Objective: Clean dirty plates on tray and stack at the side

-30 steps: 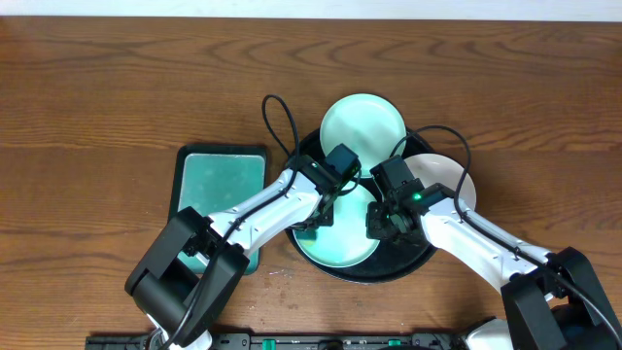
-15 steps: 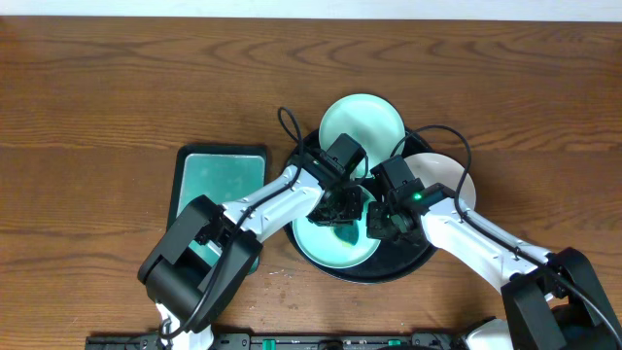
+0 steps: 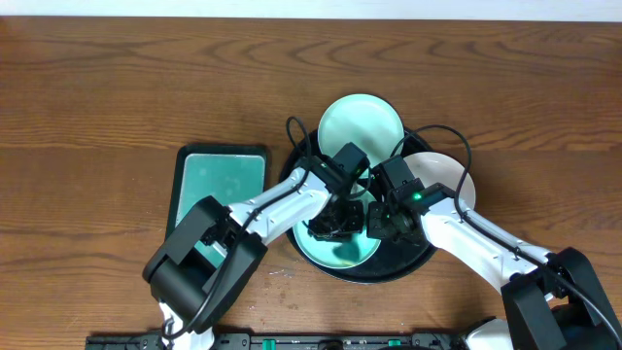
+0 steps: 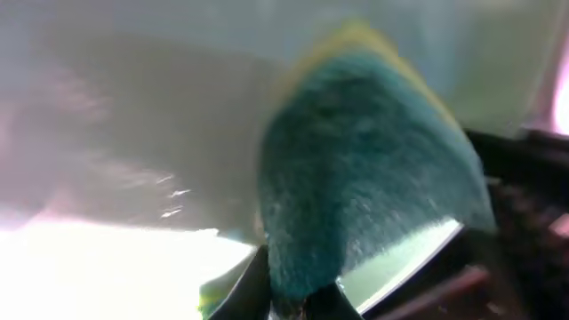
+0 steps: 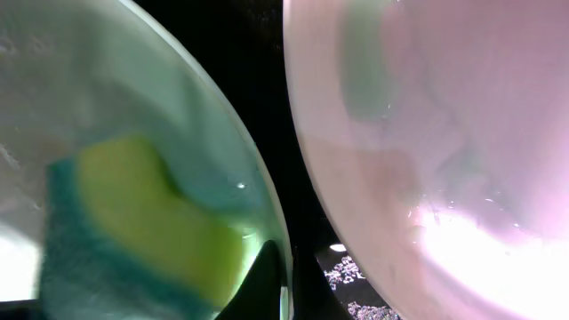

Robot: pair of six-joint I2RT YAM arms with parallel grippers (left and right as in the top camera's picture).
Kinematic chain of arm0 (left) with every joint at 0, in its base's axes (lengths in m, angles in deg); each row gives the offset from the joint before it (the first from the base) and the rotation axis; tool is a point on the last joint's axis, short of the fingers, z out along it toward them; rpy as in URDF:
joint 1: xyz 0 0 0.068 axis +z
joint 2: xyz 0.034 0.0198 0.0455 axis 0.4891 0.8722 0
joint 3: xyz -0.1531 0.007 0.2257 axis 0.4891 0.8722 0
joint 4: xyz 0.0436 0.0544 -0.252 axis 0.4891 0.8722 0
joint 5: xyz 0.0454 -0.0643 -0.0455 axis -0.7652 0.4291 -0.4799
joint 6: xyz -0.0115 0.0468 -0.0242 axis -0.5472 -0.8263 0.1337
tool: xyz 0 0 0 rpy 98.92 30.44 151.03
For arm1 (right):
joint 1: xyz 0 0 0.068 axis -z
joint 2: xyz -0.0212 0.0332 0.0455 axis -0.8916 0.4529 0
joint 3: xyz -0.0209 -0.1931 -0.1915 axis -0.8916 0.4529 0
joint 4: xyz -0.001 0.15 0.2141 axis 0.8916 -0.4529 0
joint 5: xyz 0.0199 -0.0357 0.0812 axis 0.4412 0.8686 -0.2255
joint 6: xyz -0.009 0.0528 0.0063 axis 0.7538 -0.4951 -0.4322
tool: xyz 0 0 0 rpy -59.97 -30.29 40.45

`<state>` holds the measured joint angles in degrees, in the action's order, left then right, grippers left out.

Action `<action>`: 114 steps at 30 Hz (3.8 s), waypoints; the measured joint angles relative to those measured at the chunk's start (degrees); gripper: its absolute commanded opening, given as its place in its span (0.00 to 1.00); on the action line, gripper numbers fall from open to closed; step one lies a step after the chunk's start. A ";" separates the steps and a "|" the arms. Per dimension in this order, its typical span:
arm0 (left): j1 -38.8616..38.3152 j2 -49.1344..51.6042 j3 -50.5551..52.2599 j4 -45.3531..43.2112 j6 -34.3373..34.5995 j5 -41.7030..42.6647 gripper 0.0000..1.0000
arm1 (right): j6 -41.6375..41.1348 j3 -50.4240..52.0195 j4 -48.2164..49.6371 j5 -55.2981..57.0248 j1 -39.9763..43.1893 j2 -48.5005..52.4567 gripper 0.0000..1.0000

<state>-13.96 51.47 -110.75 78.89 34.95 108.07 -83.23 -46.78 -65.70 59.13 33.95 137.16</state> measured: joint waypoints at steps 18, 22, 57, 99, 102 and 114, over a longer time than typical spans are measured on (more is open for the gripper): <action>9.94 -14.36 0.26 14.45 0.70 -31.32 0.07 | -0.04 -0.02 0.09 -0.33 0.00 0.04 0.01; 14.97 -22.51 0.26 17.22 -1.09 -33.40 0.07 | -0.04 -0.02 0.09 -0.33 0.00 0.04 0.01; 35.71 -46.14 6.49 18.38 -11.28 -28.65 0.80 | 9.44 -22.23 -9.29 -0.46 -1.66 -3.26 0.01; 35.71 -49.16 6.49 18.88 -11.28 -28.63 0.81 | 53.96 -26.38 43.58 55.45 -34.49 10.51 0.01; 35.71 -49.16 6.49 18.88 -11.28 -28.63 0.81 | 54.80 -26.38 43.60 55.74 -34.49 10.51 0.01; 35.71 -49.16 6.49 18.88 -11.28 -28.65 0.81 | 55.15 -26.38 43.60 55.80 -34.49 10.51 0.01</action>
<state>21.75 2.32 -104.26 97.77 23.68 79.41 -28.08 -73.16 -22.09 114.93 -0.54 147.68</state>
